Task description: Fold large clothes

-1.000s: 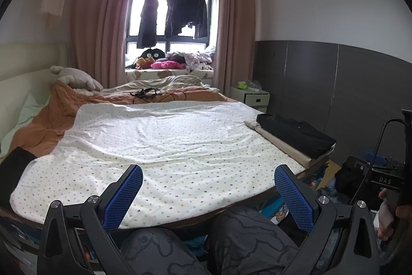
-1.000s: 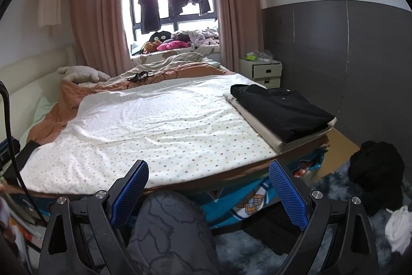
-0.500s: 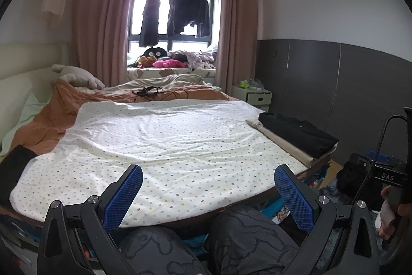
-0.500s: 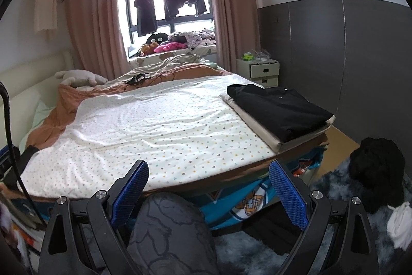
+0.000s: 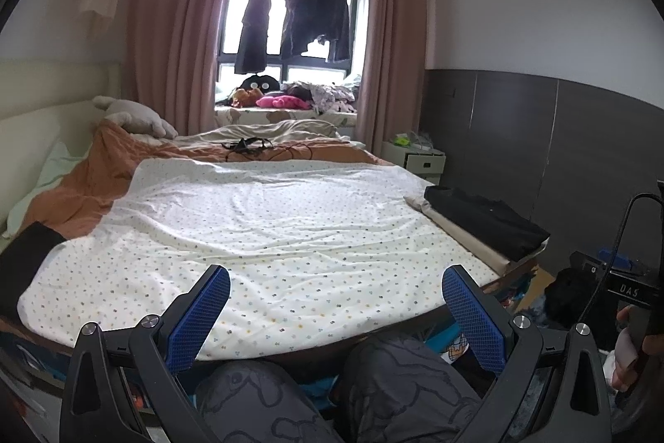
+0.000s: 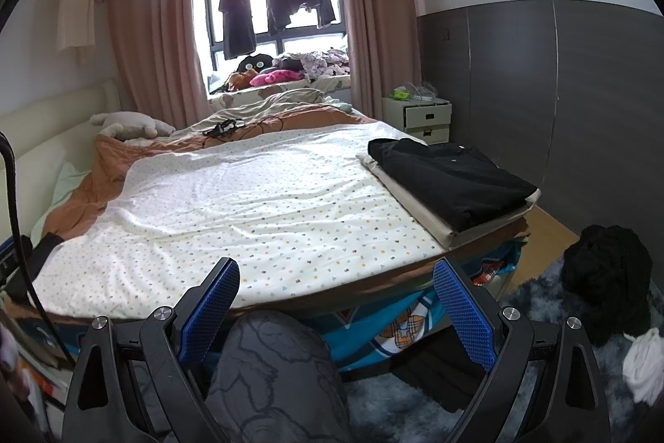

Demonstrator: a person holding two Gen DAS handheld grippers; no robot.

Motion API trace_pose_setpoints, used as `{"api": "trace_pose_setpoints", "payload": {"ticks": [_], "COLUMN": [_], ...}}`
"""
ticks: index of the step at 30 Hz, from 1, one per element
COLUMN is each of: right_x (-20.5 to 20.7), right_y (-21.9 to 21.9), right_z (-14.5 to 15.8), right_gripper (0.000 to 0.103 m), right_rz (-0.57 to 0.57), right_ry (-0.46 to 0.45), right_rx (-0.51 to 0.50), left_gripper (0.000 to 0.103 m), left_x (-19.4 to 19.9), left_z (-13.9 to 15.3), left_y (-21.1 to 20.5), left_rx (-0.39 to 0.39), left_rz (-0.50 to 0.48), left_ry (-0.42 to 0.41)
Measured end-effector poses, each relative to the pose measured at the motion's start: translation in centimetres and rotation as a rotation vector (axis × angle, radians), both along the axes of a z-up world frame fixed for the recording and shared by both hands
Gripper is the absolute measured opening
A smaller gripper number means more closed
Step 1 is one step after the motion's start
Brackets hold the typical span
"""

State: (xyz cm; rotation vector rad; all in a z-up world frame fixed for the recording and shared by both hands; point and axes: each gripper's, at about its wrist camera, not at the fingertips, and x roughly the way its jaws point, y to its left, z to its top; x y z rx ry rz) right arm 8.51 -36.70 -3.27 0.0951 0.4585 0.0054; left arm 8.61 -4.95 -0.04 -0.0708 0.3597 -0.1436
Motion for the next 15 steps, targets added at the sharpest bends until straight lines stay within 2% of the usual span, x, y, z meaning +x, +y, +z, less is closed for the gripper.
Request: {"api": "trace_pose_setpoints", "payload": {"ticks": [15], "right_x": [-0.31], "right_y": [0.02], "right_z": [0.15], "right_gripper": [0.095], "right_rz": [0.002], "right_ry": [-0.006], "right_rx": [0.005], "left_gripper": [0.103], "left_x": [-0.53], "left_z": [0.41], "left_y": [-0.06], "left_rx": [-0.002], "left_rz": [0.018], "left_ry": [-0.028]}}
